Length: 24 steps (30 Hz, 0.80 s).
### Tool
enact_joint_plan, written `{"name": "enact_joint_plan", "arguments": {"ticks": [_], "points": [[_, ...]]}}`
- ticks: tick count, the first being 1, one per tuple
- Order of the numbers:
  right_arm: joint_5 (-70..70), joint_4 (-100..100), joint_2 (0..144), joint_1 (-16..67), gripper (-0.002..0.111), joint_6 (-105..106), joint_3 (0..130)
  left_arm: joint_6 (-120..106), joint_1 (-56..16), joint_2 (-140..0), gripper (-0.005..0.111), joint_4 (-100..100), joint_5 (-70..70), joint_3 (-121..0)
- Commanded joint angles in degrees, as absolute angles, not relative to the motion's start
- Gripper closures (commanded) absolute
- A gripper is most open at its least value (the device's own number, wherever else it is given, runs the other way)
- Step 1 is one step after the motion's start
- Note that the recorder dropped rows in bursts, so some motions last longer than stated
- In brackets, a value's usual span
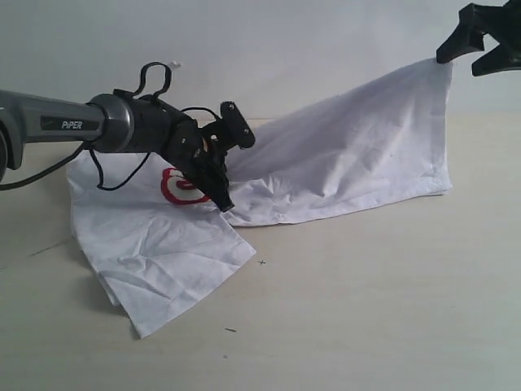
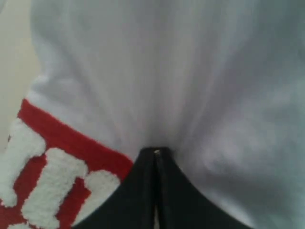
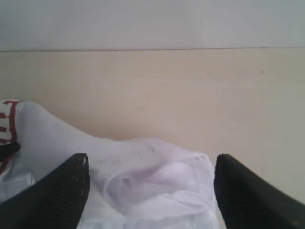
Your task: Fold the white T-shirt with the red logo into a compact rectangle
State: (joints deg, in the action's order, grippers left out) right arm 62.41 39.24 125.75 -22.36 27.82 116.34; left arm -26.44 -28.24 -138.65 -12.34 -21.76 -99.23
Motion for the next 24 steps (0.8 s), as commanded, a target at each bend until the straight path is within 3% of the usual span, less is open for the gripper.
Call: {"name": "enact_joint_plan", "arguments": {"ticks": [1,10,14,19,24], "points": [[63.67,41.03,124.98,-25.92,0.038,27.95,117.04,-29.51,-27.26,-140.62,0.107,-11.09,-30.74,-98.00],[67.33,51.81,125.57,-28.36,0.044,34.05,117.04,-32.56,-27.26,-139.21,0.107,-9.54,-31.09,-98.00],[69.96,44.26,126.74,-24.22,0.063,41.25,117.04,-32.46,-27.26,-135.14,0.107,-9.18,-30.81,-98.00],[69.96,32.08,129.36,-18.55,0.108,41.96,116.89,-32.56,-26.72,-129.61,0.107,-4.66,-31.35,-98.00],[69.96,29.44,133.17,-14.79,0.108,40.58,116.89,-33.37,-25.21,-125.80,0.107,0.00,-32.23,-97.74]]}}
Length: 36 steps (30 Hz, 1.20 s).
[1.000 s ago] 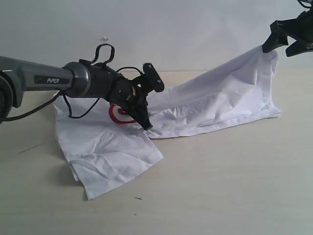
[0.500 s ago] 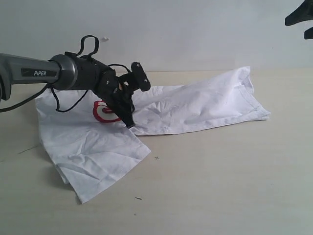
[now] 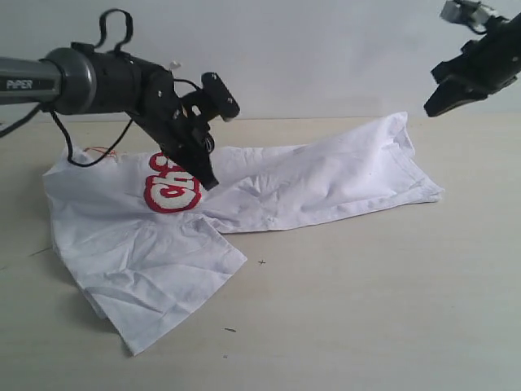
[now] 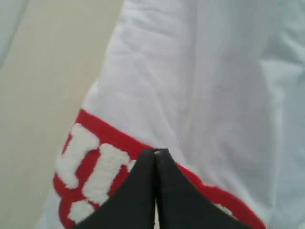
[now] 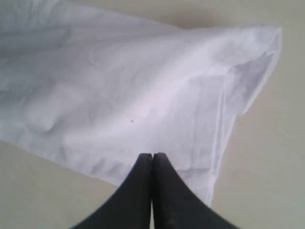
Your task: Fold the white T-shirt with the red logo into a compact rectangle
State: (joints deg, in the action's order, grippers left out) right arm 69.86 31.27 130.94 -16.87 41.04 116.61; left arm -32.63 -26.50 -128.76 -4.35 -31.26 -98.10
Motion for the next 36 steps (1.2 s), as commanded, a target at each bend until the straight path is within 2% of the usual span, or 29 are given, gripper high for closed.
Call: {"name": "enact_joint_plan", "arguments": {"ticks": [1,5,9,17,21,28,33,36], "points": [[69.96,29.44,134.02,-14.06,0.108,40.40,116.89,-34.76,-24.85,-124.89,0.107,2.08,-32.23,-97.43],[69.96,26.85,137.24,-11.65,0.108,38.28,116.89,-44.21,-22.49,-121.80,0.107,15.36,-32.78,-95.19],[66.86,14.06,138.70,-9.69,0.108,30.03,113.66,-52.55,-20.09,-120.91,0.107,23.43,-35.74,-91.29],[62.40,9.83,138.66,-9.36,0.108,26.47,102.79,-55.25,-18.44,-120.91,0.107,22.59,-37.24,-83.60],[62.40,9.83,137.27,-9.36,0.108,26.47,97.53,-55.15,-18.15,-121.33,0.107,17.86,-43.01,-81.45],[58.12,9.83,129.15,-9.36,0.108,26.32,89.15,-41.24,-15.89,-121.49,0.107,8.66,-42.49,-77.87],[62.24,6.86,125.43,-9.36,0.108,24.73,84.62,-37.53,-13.82,-121.49,0.107,7.32,-41.29,-75.27],[62.66,7.73,125.23,-9.36,0.108,24.73,82.56,-40.00,-13.82,-121.49,0.107,7.18,-45.47,-73.51]]}}
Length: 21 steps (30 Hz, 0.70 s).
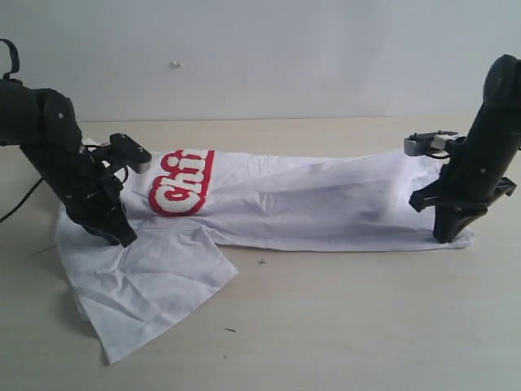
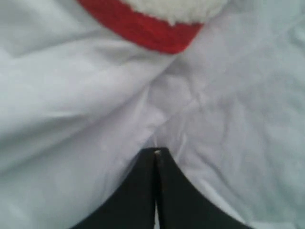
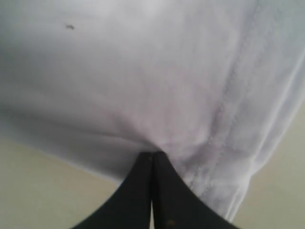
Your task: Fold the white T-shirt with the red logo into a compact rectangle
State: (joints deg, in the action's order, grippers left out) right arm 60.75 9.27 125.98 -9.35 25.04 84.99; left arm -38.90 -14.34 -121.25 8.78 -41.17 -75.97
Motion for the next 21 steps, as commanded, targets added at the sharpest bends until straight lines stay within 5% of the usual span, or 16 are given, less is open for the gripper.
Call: {"name": "enact_joint_plan", "arguments": {"ticks": [1,12,21], "points": [[62.96,8.68,125.23,-9.36,0.108,24.73,82.11,-41.44,-13.82,-121.49,0.107,6.48,-48.35,-73.11],[64.79,10.72,118.91,-9.36,0.108,25.45,75.07,-36.86,-13.11,-121.49,0.107,3.38,-61.27,-71.07],[60.88,14.07,108.70,-9.36,0.108,25.10,74.19,-36.76,-13.11,-114.92,0.107,4.20,-55.92,-68.69]]}}
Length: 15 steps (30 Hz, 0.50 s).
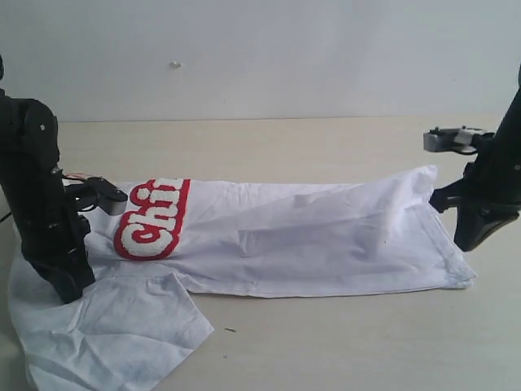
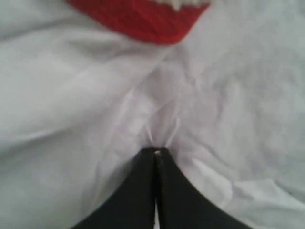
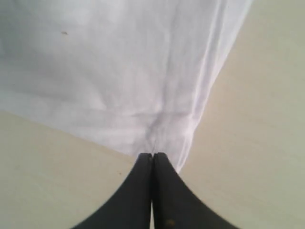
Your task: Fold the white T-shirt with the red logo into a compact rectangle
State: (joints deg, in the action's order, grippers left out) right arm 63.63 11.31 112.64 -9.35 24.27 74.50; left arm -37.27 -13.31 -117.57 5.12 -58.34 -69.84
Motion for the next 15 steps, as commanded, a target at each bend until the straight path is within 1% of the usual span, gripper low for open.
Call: {"name": "enact_joint_plan", "arguments": {"ticks": [1,6,9,15], "points": [[59.42,15.11,107.75,-9.36,0.108,26.07,74.19,-36.76,-13.11,-113.14,0.107,4.20,-54.24,-68.69],[51.19,18.05,106.89,-9.36,0.108,28.84,74.19,-33.79,-13.11,-107.63,0.107,4.37,-41.71,-68.69],[45.23,19.21,109.28,-9.36,0.108,29.28,74.19,-33.12,-13.11,-107.03,0.107,6.13,-35.70,-68.69],[28.92,20.89,117.14,-9.36,0.108,29.50,75.59,-34.74,-13.11,-109.51,0.107,6.89,-29.78,-68.69]]}}
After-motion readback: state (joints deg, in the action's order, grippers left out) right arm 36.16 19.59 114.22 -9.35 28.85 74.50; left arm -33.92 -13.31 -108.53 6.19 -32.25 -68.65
